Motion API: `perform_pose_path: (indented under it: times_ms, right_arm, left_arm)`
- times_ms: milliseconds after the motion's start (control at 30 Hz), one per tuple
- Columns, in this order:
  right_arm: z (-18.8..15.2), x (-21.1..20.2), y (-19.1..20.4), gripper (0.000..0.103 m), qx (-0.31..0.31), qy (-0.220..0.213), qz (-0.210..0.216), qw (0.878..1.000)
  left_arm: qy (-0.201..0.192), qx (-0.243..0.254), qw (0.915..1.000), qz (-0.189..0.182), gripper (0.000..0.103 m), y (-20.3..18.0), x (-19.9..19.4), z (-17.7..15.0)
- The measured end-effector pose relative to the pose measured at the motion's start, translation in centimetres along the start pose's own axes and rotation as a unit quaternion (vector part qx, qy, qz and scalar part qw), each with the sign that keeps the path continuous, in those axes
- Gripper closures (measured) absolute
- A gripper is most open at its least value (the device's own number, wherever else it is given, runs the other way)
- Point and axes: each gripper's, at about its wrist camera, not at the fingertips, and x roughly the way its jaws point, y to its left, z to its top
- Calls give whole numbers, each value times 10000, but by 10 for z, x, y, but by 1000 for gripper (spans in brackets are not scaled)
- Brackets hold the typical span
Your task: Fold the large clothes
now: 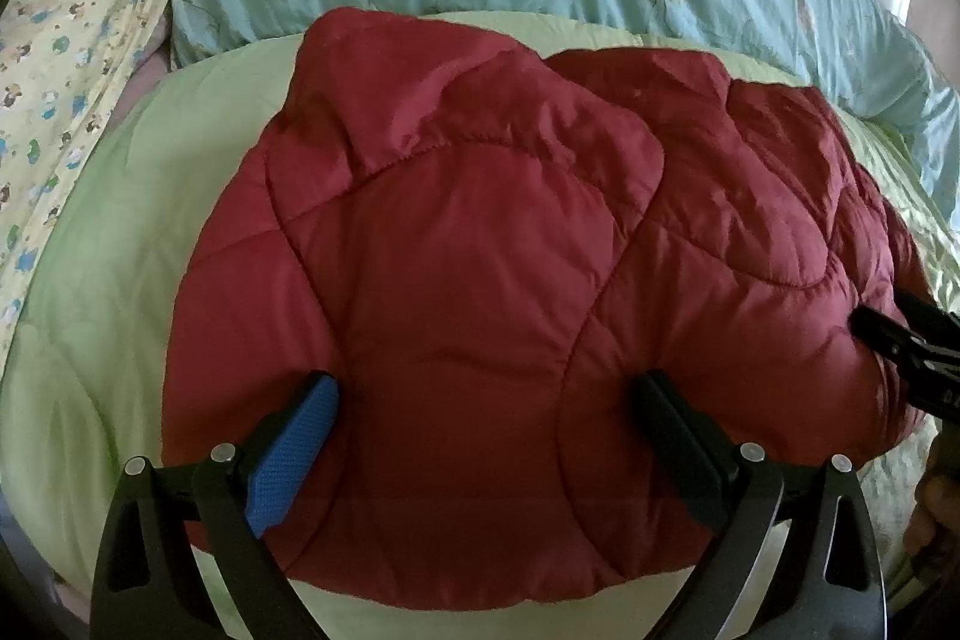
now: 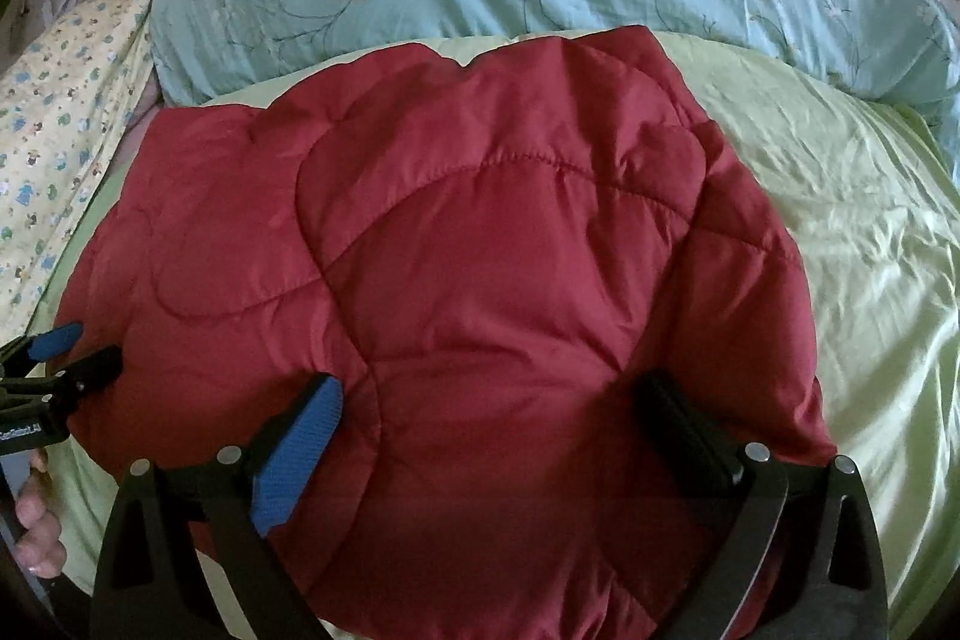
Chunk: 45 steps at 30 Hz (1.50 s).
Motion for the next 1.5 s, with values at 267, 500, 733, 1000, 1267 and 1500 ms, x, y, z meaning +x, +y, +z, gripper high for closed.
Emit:
perform_pose_path:
  times_ms: [267, 500, 733, 1000, 1267, 1500]
  right_arm:
    - [-8, -27, 5, 4, 157, -117, 96, 9998]
    - [-12, -52, 14, 5, 68, -342, 214, 9992]
    - [-11, -12, -10, 5, 254, 104, 6, 9996]
    - [-10, -23, -4, 2, 253, 116, 42, 9996]
    - [-27, -75, 16, 2, 61, -17, 563, 9984]
    - [-67, -86, 35, 2, -239, 447, 793, 9956]
  left_arm:
    - [-87, -49, 9999, -131, 4, 5, -24, -9]
    - [-3, -217, 9997, -109, 2, 13, -26, -12]
    - [117, -374, 9991, -179, 0, 24, -12, -10]
    - [59, -242, 9996, -91, 1, 21, -31, -15]
    - [85, 159, 9996, 195, 1, 10, -64, -50]
    - [246, 446, 9979, 405, 1, -2, -81, -91]
